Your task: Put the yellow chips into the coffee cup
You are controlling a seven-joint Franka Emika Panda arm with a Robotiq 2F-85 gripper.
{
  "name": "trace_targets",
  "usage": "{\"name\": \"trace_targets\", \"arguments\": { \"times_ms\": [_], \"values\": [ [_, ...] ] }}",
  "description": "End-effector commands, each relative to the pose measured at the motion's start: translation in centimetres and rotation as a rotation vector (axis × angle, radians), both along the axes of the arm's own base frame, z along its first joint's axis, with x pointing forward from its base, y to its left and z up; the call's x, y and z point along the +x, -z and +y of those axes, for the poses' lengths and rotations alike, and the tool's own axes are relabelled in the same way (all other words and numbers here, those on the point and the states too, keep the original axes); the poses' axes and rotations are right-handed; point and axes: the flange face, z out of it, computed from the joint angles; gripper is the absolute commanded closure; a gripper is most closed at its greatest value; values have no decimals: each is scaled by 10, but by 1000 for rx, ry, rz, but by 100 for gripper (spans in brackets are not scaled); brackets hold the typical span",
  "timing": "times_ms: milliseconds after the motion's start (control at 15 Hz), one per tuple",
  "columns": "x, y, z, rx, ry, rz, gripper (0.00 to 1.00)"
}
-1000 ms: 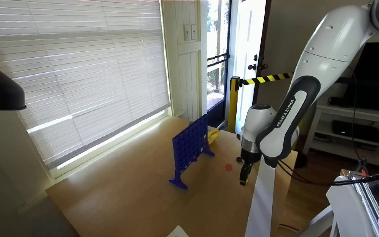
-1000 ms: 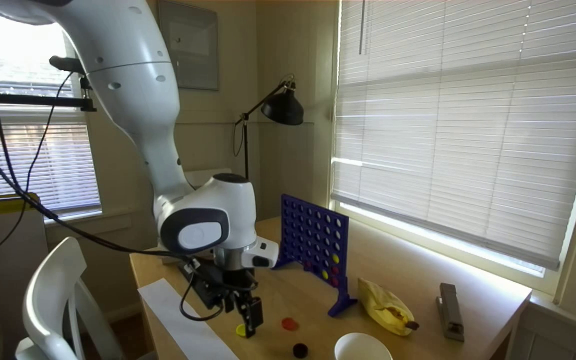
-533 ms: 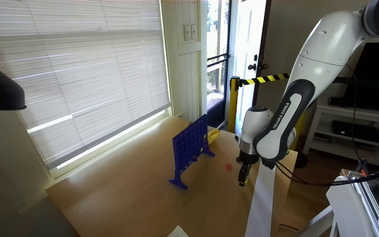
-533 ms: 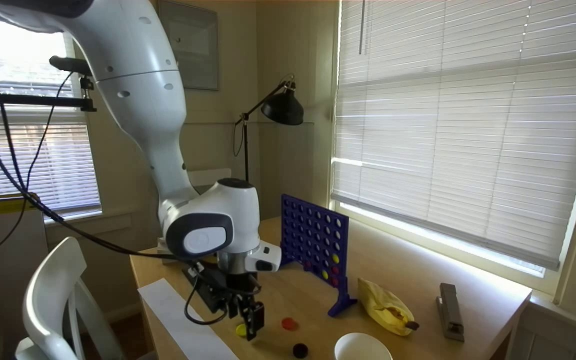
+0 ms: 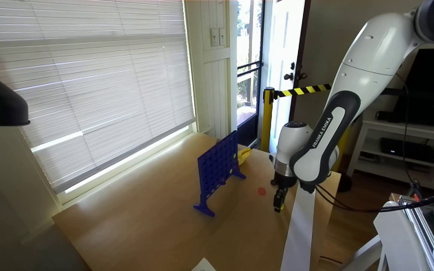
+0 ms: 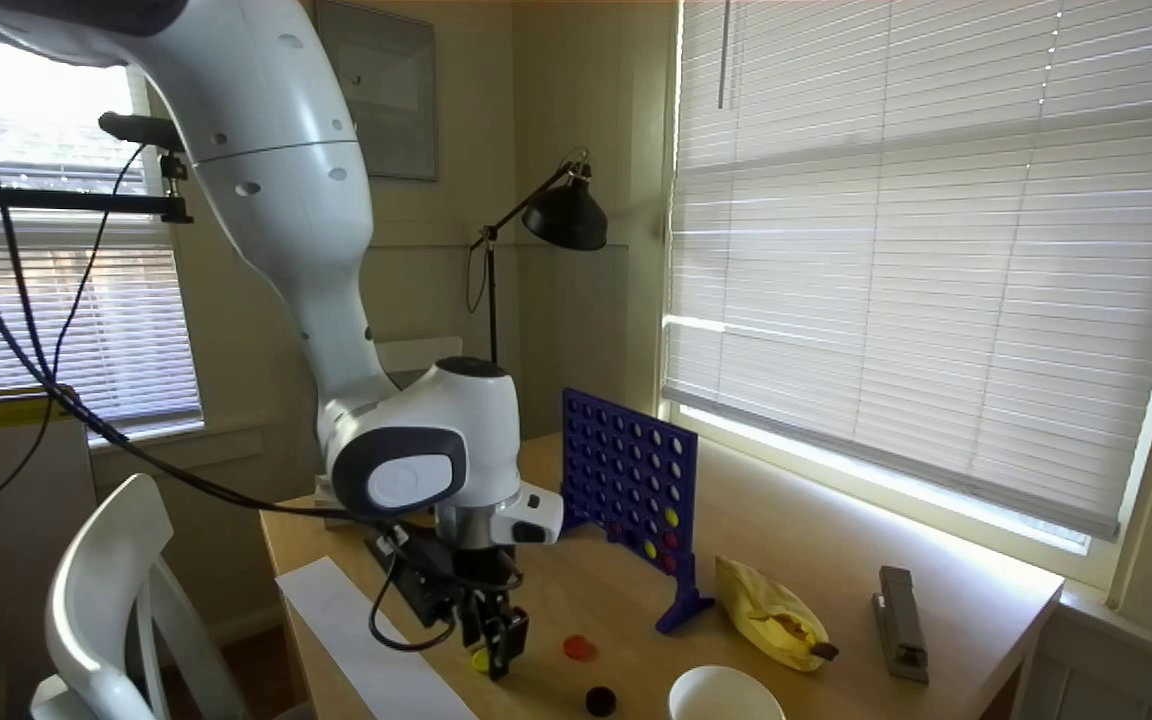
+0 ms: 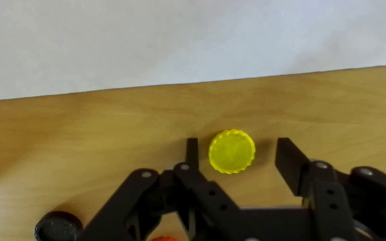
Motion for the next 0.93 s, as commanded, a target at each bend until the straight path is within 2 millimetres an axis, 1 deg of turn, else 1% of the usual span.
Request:
{"name": "trace_targets", "arguments": {
  "times_ms": [0,67,200,333,467,600,733,867],
  "values": [
    [3,-1,-2,-12,-8,-13,68],
    [3,-2,-3,-14,-7,-14,77],
    [2,-6,-5,-32,1,-22,90],
    [-2,-17,-14,-65,53,-47,90],
    [-10,-37,-34,-101,171,-109,90],
    [-22,-59,-54,-117,266,-169,90],
    [-36,-83,-69,-134,346,-246,90],
    [-47,-101,-90,-168,423,-327,90]
  ]
}}
